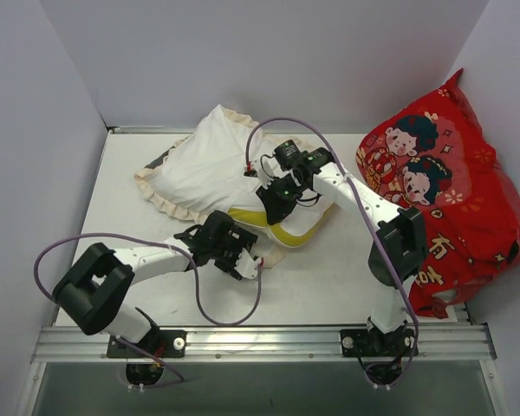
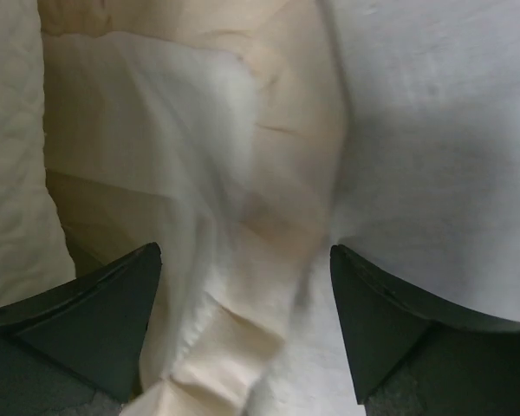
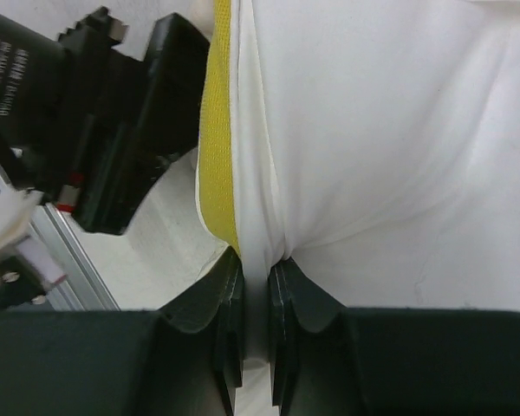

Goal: Put the pillow into the pillowcase

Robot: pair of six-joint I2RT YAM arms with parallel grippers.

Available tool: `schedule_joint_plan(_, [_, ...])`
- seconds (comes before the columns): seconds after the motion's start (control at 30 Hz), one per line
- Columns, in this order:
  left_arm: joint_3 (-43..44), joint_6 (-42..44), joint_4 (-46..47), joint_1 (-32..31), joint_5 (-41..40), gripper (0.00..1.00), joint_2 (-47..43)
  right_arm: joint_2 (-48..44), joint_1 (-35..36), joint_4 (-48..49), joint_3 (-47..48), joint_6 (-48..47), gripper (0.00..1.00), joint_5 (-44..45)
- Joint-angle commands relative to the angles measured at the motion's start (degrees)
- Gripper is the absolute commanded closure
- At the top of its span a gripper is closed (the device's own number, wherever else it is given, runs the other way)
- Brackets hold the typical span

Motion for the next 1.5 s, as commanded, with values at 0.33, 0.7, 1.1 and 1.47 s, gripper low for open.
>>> schedule_joint_plan(0.33, [18.8,1.5,-14.3,-7.1,16.7,1.0,4.0,-2.0,-1.6,-3.3,6.4,4.7,1.0,-9.7])
schedule_joint_plan(0.7, [16.9,-24.9,-12.9,-18.6,21.7,1.0,-11.3,10.5,2.7,16.3,-11.0,22.7,1.0,-15.4])
schedule_joint_plan(1.1, [19.1,-53.9,-25.8,-10.9,6.7,0.34,-32.0,-6.0,2.3,21.0,-22.0,28.1,0.56,-13.9])
schedule_joint_plan(1.47, [30.4,-62.5,-29.8,1.4,-10.1,0.35,-7.6,-23.4,-14.5,8.7,-30.9,27.5,0.43,-13.5])
